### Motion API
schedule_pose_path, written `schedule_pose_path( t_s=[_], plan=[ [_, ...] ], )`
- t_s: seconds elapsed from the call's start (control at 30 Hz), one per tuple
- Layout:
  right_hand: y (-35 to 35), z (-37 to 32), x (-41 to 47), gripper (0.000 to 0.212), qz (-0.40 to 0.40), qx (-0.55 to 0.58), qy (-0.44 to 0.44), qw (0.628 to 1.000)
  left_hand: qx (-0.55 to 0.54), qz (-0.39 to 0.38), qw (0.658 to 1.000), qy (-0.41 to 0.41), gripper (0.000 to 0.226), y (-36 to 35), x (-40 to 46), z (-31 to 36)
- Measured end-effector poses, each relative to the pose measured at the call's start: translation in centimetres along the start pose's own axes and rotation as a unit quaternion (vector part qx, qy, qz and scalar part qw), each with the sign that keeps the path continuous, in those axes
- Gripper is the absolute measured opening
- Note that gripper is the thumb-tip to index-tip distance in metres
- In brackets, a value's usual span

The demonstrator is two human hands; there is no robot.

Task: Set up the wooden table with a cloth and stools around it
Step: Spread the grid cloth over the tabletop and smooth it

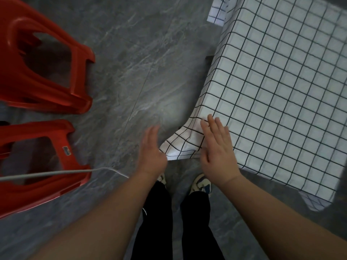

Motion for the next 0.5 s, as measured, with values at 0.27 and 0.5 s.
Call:
schedule_pose_path(
  t_s=[0.27, 0.5],
  plan=[
    [1.6, 3.8, -1.1, 0.064, 0.038, -0.101, -0.071, 0.992, 0.176, -0.097, 0.955, -0.216, 0.101, -5.9, 1.3, 7.3],
    [0.2, 4.7, -0.2, 0.062, -0.002, -0.126, -0.066, 0.990, 0.171, -0.088, 0.966, -0.173, 0.088, -6.4, 1.4, 6.3]
  ],
)
Point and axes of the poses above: each hand's wrist, its own x-axis towards the middle knuckle, its own y-axis out of the back of the hand, z = x × y, the point moved 8 cm from there along x, towards the middle knuckle, and after that the axes turned 10 degrees about x, right-handed, at the moved point
